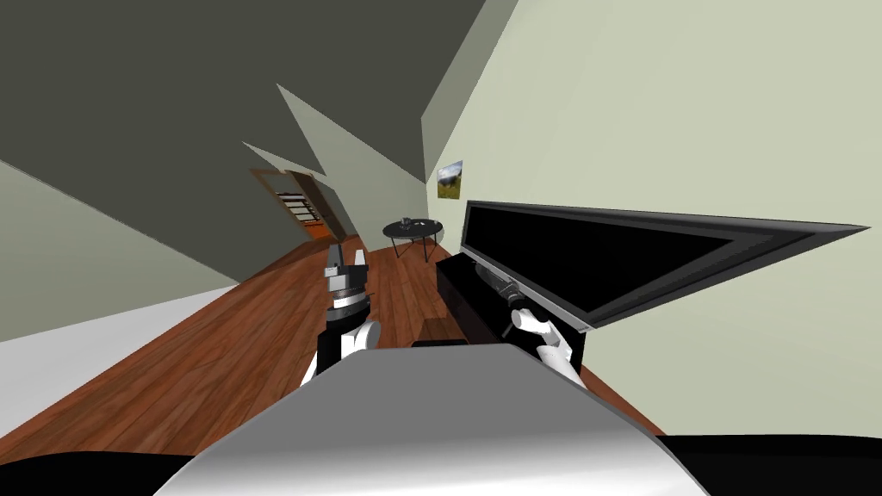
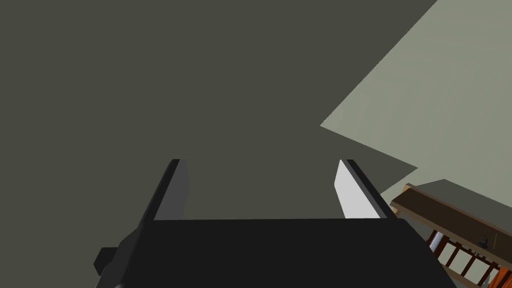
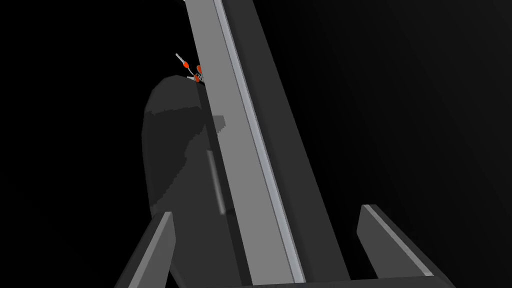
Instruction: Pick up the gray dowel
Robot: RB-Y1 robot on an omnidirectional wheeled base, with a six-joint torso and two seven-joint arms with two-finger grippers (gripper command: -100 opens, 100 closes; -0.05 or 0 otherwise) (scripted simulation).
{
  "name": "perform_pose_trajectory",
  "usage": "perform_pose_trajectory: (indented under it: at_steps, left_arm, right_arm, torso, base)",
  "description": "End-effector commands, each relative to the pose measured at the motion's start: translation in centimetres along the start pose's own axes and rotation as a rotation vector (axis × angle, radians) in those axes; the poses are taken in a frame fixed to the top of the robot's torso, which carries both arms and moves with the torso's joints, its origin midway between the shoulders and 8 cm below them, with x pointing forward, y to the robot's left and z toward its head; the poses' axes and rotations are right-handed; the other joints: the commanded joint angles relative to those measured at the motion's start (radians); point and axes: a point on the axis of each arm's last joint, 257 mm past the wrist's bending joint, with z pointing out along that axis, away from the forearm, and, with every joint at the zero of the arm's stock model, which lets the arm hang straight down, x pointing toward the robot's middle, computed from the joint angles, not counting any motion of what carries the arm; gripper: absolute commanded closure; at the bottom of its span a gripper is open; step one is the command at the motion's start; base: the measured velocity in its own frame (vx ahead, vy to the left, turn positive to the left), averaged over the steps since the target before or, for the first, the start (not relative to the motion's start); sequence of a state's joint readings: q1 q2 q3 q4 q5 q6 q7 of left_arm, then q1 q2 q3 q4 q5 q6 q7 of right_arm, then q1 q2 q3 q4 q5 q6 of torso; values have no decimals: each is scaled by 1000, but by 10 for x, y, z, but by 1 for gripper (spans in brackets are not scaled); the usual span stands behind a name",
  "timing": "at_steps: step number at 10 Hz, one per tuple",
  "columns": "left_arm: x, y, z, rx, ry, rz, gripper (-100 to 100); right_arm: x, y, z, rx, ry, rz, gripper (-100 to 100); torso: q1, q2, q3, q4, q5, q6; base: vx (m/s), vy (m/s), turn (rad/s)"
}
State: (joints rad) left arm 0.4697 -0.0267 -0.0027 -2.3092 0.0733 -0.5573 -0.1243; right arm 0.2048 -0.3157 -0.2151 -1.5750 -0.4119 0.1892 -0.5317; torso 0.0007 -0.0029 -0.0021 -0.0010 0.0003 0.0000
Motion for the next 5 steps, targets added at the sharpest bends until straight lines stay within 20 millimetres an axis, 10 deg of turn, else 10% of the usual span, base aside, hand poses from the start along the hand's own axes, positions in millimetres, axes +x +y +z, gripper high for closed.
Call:
perform_pose_trajectory:
  at_steps: [1,5]
  left_arm:
    - [0,0,0,0,0,0,0]
    - [0,0,0,0,0,0,0]
  right_arm:
    - [-27,-7,3,34,-60,74,-100]
    - [-85,-25,3,97,-194,219,-100]
  torso:
    - [0,0,0,0,0,0]
    - [1,-3,-2,-1,0,0]
  base:
    - [53,34,-51]
    - [91,41,-44]
